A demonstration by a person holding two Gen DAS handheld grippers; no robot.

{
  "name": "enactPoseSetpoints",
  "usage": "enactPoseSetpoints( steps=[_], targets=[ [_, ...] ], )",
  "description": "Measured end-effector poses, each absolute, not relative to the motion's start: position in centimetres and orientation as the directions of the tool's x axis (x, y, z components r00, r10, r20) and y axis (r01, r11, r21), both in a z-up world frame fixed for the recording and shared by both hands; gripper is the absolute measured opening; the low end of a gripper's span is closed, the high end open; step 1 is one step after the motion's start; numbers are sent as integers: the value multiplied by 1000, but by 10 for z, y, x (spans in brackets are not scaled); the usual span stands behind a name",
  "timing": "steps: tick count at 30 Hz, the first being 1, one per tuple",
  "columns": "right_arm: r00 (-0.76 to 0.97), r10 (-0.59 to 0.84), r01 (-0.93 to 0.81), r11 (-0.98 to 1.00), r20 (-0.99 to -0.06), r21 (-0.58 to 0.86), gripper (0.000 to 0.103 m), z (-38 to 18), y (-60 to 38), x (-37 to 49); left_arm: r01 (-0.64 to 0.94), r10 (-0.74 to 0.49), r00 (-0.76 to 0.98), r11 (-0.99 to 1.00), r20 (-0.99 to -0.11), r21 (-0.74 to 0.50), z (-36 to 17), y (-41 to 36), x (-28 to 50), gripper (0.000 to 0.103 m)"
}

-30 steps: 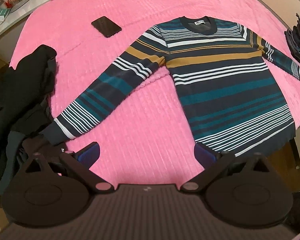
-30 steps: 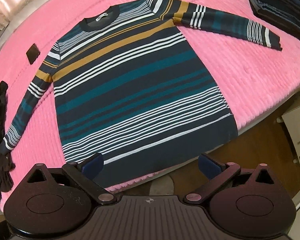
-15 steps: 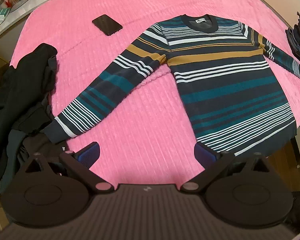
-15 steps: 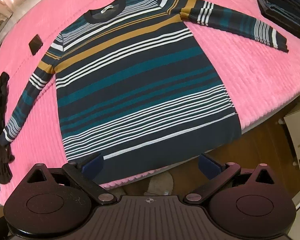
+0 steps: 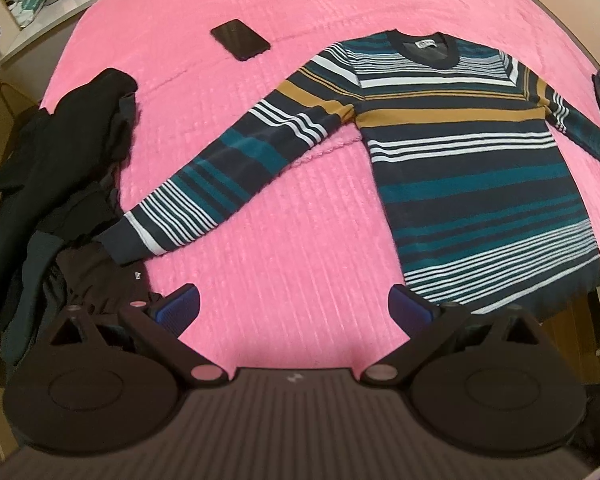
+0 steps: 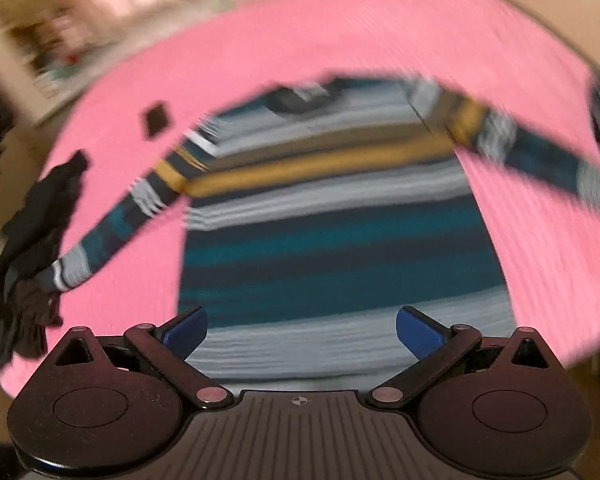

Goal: Fold clothes
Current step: 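Open both grippers and withdraw them from the flattened sweater, then grasp a sweater sleeve cuff with the right gripper and lift it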

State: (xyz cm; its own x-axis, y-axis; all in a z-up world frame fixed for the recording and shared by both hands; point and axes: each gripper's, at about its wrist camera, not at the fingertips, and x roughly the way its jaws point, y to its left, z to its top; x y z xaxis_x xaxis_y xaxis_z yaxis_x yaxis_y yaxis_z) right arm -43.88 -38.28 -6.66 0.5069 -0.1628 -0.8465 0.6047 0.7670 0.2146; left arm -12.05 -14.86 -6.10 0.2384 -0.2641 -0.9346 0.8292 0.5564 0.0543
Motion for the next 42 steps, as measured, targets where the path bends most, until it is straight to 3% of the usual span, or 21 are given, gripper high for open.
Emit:
enactPoseSetpoints(
  steps=[8, 19, 20, 21, 22, 27, 30, 33, 38, 40, 42],
  targets=[
    [554, -30, 148, 987, -832, 62, 103, -63, -340, -347, 723, -221, 373, 677, -901, 134, -47, -121, -108, 99],
    [564, 155, -290, 957, -811, -19, 102, -91, -197, -201, 685, -222, 493, 695, -841, 218, -53, -45, -75, 99],
    [558, 160, -314, 949, -814, -28, 92, -99, -182, -185, 696, -222, 494, 680, -841, 229, -58, -42, -67, 99],
    [546, 167, -338, 940, -821, -34, 72, -110, -170, -169, 712, -226, 488, 662, -843, 234, -65, -40, -58, 99],
    [534, 172, -363, 931, -828, -40, 65, -122, -157, -153, 726, -229, 482, 644, -846, 239, -71, -38, -49, 99],
    [477, 191, -475, 877, -858, -69, 62, -190, -112, -80, 770, -237, 467, 583, -852, 260, -103, -29, -2, 99],
    [437, 199, -552, 829, -877, -87, 54, -239, -87, -44, 763, -227, 456, 598, -861, 246, -121, -18, 21, 99],
    [402, 189, -638, 760, -896, -126, 54, -283, -63, -23, 742, -218, 439, 635, -872, 215, -139, -6, 37, 99],
    [433, 126, -640, 740, -893, -206, 53, -323, -52, 0, 714, -184, 409, 674, -894, 188, -168, 15, 50, 99],
    [444, 135, -606, 774, -886, -185, 13, -315, -61, 6, 705, -165, 396, 685, -903, 184, -176, 22, 52, 99],
    [462, 166, -545, 828, -871, -132, 10, -296, -78, 11, 697, -156, 382, 696, -911, 174, -180, 26, 52, 99]
  ],
)
